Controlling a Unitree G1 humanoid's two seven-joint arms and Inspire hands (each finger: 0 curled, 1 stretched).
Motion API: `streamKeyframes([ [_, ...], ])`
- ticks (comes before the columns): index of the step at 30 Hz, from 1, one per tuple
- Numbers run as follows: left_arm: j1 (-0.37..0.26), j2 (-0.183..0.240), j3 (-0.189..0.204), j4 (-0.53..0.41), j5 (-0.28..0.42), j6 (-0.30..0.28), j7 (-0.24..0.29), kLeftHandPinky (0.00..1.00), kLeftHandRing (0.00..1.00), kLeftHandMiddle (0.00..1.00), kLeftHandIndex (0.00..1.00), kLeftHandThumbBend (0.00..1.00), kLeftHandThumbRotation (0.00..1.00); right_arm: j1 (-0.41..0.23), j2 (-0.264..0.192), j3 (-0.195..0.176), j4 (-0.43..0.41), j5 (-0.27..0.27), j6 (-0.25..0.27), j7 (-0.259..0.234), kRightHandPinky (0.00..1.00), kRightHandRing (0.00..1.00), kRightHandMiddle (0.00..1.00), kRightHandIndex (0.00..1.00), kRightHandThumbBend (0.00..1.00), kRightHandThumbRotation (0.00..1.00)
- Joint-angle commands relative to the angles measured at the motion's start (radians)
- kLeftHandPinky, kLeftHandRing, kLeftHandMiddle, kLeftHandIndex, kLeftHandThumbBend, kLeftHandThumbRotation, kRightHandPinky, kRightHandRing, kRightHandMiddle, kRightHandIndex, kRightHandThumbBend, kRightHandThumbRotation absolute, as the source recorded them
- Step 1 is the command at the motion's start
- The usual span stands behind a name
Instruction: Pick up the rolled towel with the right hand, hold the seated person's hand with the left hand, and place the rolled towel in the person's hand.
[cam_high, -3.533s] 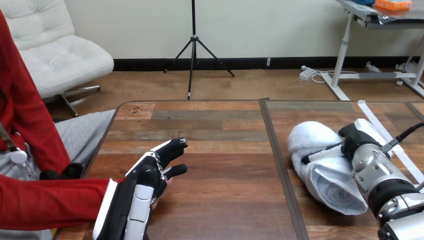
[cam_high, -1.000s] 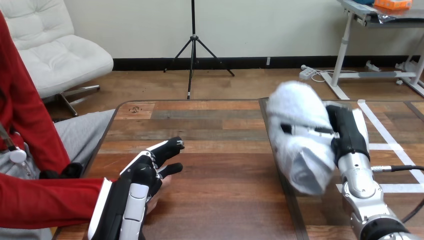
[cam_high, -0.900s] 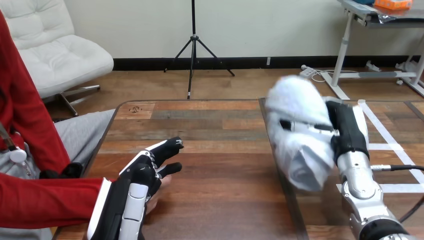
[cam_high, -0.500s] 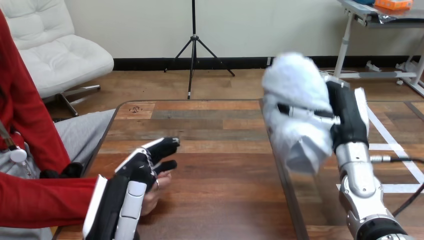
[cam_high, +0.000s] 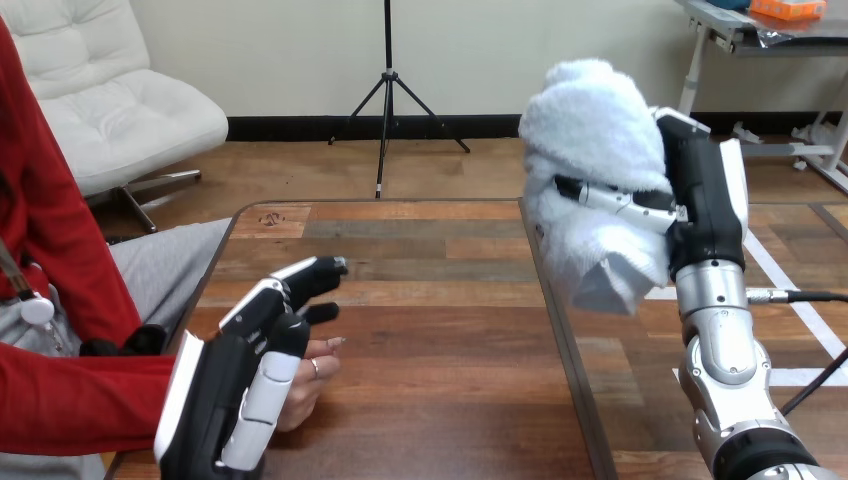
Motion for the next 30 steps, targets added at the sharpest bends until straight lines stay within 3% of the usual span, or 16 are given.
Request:
streamKeyframes([
  [1, -0.063, 0.01, 0.036, -0.011, 0.025, 0.002, 0.006, 0.77, 0.84, 0.82, 0.76, 0.66, 0.9, -0.04, -0.005, -0.028, -0.068, 0.028, -0.061, 0.017, 0.27, 0.31, 0.38, 0.43, 0.74, 0.0],
  [11, -0.073, 0.025, 0.077, -0.039, 0.033, 0.038, 0.005, 0.76, 0.84, 0.83, 0.78, 0.66, 0.87, -0.04, -0.01, -0.028, -0.088, 0.021, -0.103, 0.022, 0.27, 0.3, 0.37, 0.42, 0.77, 0.0],
  [23, -0.097, 0.04, 0.127, -0.035, 0.042, 0.047, 0.005, 0.74, 0.83, 0.81, 0.76, 0.68, 0.82, -0.04, -0.01, -0.036, -0.097, 0.024, -0.109, 0.026, 0.26, 0.3, 0.37, 0.41, 0.78, 0.0],
  [30, -0.114, 0.08, 0.161, -0.027, 0.126, 0.05, 0.01, 0.75, 0.84, 0.83, 0.79, 0.77, 0.79, -0.041, -0.008, -0.044, -0.092, 0.03, -0.099, 0.031, 0.25, 0.3, 0.37, 0.41, 0.79, 0.0],
])
